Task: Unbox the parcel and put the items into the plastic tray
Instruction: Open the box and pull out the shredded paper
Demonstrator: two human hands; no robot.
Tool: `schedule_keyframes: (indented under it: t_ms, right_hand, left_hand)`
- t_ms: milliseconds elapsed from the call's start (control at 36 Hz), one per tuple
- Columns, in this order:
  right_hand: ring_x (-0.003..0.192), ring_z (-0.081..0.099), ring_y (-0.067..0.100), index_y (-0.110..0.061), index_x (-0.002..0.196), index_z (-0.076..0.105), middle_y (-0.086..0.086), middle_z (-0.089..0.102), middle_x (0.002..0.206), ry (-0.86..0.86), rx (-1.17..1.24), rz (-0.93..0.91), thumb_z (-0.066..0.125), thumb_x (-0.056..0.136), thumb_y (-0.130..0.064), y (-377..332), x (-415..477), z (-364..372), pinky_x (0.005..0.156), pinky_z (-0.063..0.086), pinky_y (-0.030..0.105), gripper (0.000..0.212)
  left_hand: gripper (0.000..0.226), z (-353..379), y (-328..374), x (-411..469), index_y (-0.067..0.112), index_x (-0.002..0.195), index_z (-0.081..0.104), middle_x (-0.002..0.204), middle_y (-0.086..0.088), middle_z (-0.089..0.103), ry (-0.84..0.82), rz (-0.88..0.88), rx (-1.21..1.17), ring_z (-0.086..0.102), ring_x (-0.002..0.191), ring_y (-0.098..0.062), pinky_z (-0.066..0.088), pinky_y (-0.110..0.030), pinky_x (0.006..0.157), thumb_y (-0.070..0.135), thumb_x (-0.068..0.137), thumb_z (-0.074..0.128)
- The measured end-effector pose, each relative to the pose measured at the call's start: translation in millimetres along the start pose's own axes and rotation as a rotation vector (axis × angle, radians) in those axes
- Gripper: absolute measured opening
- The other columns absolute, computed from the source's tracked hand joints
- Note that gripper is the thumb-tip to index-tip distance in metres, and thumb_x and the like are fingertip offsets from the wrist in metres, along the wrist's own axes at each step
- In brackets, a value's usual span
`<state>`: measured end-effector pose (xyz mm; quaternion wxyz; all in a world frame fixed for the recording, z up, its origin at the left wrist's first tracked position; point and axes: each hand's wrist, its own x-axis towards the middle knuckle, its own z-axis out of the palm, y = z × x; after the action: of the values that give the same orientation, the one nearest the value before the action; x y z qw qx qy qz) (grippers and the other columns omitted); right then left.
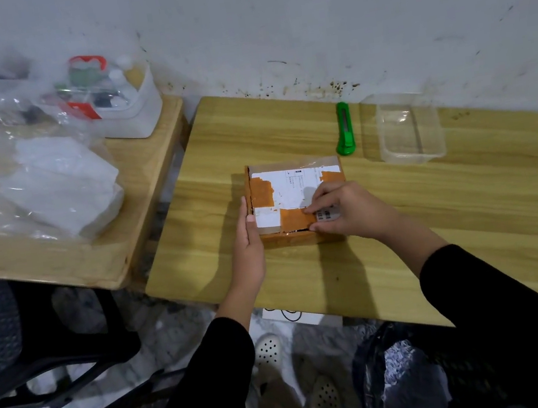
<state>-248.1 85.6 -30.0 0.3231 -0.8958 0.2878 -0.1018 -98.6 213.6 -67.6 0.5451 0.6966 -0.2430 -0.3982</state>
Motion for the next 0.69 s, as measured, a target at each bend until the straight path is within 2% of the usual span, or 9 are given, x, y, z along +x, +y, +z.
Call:
schedule_keyframes:
  t_ms: [167, 278, 361, 444, 528, 611, 694]
  right_hand:
    - [0.084, 0.061, 0.022, -0.006, 0.092, 0.075, 0.009, 0.068, 0.089, 0.064, -0.048, -0.048, 0.077, 0.072, -0.011, -2.1, -5.0, 8.5, 0.075, 0.044, 0.025, 0.021]
    - [0.077, 0.063, 0.026, -0.007, 0.084, 0.075, 0.008, 0.068, 0.081, 0.138, -0.126, -0.12, 0.071, 0.075, -0.009, -2.2, -12.5, 17.9, 0.071, 0.047, 0.025, 0.01]
    - [0.073, 0.061, 0.027, -0.005, 0.081, 0.074, 0.009, 0.067, 0.078, 0.214, -0.169, -0.164, 0.067, 0.076, -0.008, -4.7, -17.2, 24.4, 0.071, 0.042, 0.021, 0.009]
    - [0.078, 0.054, 0.022, -0.004, 0.082, 0.071, 0.009, 0.065, 0.078, 0.306, -0.2, -0.176, 0.063, 0.079, -0.008, -7.1, -18.9, 32.0, 0.068, 0.047, 0.03, 0.009]
    - [0.08, 0.05, 0.021, -0.002, 0.083, 0.068, 0.012, 0.064, 0.082, 0.41, -0.178, -0.176, 0.057, 0.083, -0.01, -10.3, -20.4, 30.5, 0.073, 0.044, 0.028, 0.013]
    - [0.083, 0.048, 0.022, 0.001, 0.085, 0.065, 0.015, 0.062, 0.083, 0.527, -0.162, -0.186, 0.056, 0.084, -0.007, -17.8, -14.1, 15.9, 0.08, 0.037, 0.024, 0.012]
    - [0.084, 0.052, 0.022, -0.001, 0.088, 0.063, 0.015, 0.062, 0.086, 0.576, -0.218, -0.206, 0.055, 0.086, -0.009, -26.2, 2.8, -3.7, 0.079, 0.043, 0.029, 0.013]
  left_hand:
    - [0.043, -1.4, -0.2, 0.5, 0.038, 0.144, 0.024, 0.152, 0.01, 0.028, -0.017, -0.01, -0.017, 0.025, 0.139, -0.008, 0.022, -0.019, 0.102, 0.036, 0.101, 0.027]
    - [0.043, -4.6, -2.1, 1.5, 0.04, 0.144, 0.023, 0.151, 0.011, 0.029, -0.045, -0.012, -0.026, 0.026, 0.136, -0.004, 0.021, -0.021, 0.104, 0.039, 0.1, 0.026]
    - [0.044, -6.6, -3.1, 1.8, 0.04, 0.144, 0.023, 0.152, 0.011, 0.027, -0.062, -0.008, -0.043, 0.024, 0.136, -0.003, 0.02, -0.023, 0.108, 0.039, 0.1, 0.026]
    - [0.043, -8.1, -4.4, 3.4, 0.041, 0.144, 0.023, 0.148, 0.017, 0.028, -0.073, -0.019, -0.061, 0.027, 0.134, -0.002, 0.022, -0.026, 0.112, 0.039, 0.1, 0.025]
    - [0.041, -8.0, -5.1, 3.5, 0.043, 0.142, 0.022, 0.142, 0.021, 0.029, -0.087, -0.019, -0.058, 0.026, 0.135, -0.003, 0.022, -0.026, 0.109, 0.038, 0.101, 0.025]
    - [0.044, -6.1, -8.1, 3.6, 0.031, 0.145, 0.022, 0.141, 0.015, 0.031, -0.055, -0.046, -0.089, 0.025, 0.137, -0.007, 0.02, -0.026, 0.113, 0.031, 0.102, 0.027]
    - [0.042, -4.0, -8.5, 4.0, 0.03, 0.144, 0.023, 0.144, 0.021, 0.022, -0.041, 0.011, -0.098, 0.02, 0.135, 0.002, 0.016, -0.024, 0.113, 0.027, 0.102, 0.026]
